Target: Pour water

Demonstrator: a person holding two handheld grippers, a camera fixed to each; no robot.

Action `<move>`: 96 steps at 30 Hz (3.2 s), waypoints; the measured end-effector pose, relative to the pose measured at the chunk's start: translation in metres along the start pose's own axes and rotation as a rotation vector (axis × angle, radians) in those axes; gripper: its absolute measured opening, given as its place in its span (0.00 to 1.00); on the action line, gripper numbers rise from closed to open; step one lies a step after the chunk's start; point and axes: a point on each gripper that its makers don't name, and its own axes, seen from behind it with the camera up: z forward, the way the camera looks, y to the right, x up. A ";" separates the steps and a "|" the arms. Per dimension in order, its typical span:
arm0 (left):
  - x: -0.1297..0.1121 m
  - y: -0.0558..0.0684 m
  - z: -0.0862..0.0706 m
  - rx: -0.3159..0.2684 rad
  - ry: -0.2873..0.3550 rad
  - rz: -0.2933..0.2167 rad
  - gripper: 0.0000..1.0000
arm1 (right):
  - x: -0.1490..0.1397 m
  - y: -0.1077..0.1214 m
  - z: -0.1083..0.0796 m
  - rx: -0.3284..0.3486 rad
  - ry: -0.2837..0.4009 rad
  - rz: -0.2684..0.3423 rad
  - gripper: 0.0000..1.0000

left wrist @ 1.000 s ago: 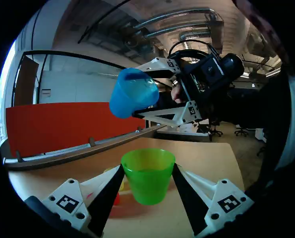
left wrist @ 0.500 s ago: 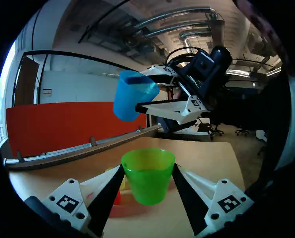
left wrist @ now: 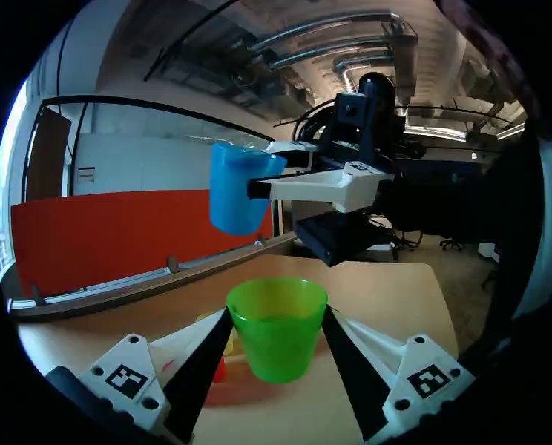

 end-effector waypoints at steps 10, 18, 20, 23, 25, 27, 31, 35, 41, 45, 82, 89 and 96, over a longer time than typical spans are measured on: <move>0.001 -0.001 -0.001 0.002 -0.005 0.003 0.85 | 0.000 -0.015 0.002 0.030 -0.008 0.146 0.89; 0.001 -0.001 -0.002 0.003 -0.010 0.007 0.85 | 0.003 -0.012 0.001 0.029 0.012 0.325 0.89; 0.001 -0.002 -0.002 0.005 -0.011 0.007 0.85 | 0.003 -0.011 0.001 0.032 0.013 0.354 0.89; 0.001 -0.002 -0.003 0.007 -0.010 0.006 0.85 | 0.005 -0.012 0.001 0.035 0.013 0.378 0.89; 0.001 -0.003 -0.003 0.009 -0.011 0.005 0.85 | 0.005 -0.012 0.000 0.033 0.012 0.379 0.89; 0.000 -0.004 -0.003 0.011 -0.012 0.006 0.85 | 0.005 -0.012 0.000 0.031 0.011 0.374 0.89; -0.001 -0.005 -0.003 0.014 -0.014 0.005 0.85 | 0.002 -0.013 0.000 0.030 0.005 0.366 0.89; -0.002 -0.006 -0.005 0.017 -0.017 0.006 0.85 | -0.004 -0.015 -0.001 0.028 -0.009 0.369 0.89; -0.004 -0.008 -0.006 0.023 -0.030 0.004 0.85 | -0.010 -0.015 -0.004 0.015 -0.016 0.389 0.89; -0.006 -0.011 -0.007 0.030 -0.038 -0.001 0.85 | -0.012 -0.015 -0.008 0.015 -0.013 0.418 0.89; -0.049 -0.023 -0.012 0.054 -0.212 -0.008 0.85 | -0.085 -0.045 -0.046 0.029 -0.148 0.410 0.89; -0.061 -0.023 -0.013 0.050 -0.262 0.004 0.85 | -0.095 -0.050 -0.049 0.042 -0.168 0.406 0.89; -0.072 -0.020 -0.013 0.038 -0.303 0.012 0.85 | -0.104 -0.056 -0.051 0.055 -0.186 0.392 0.89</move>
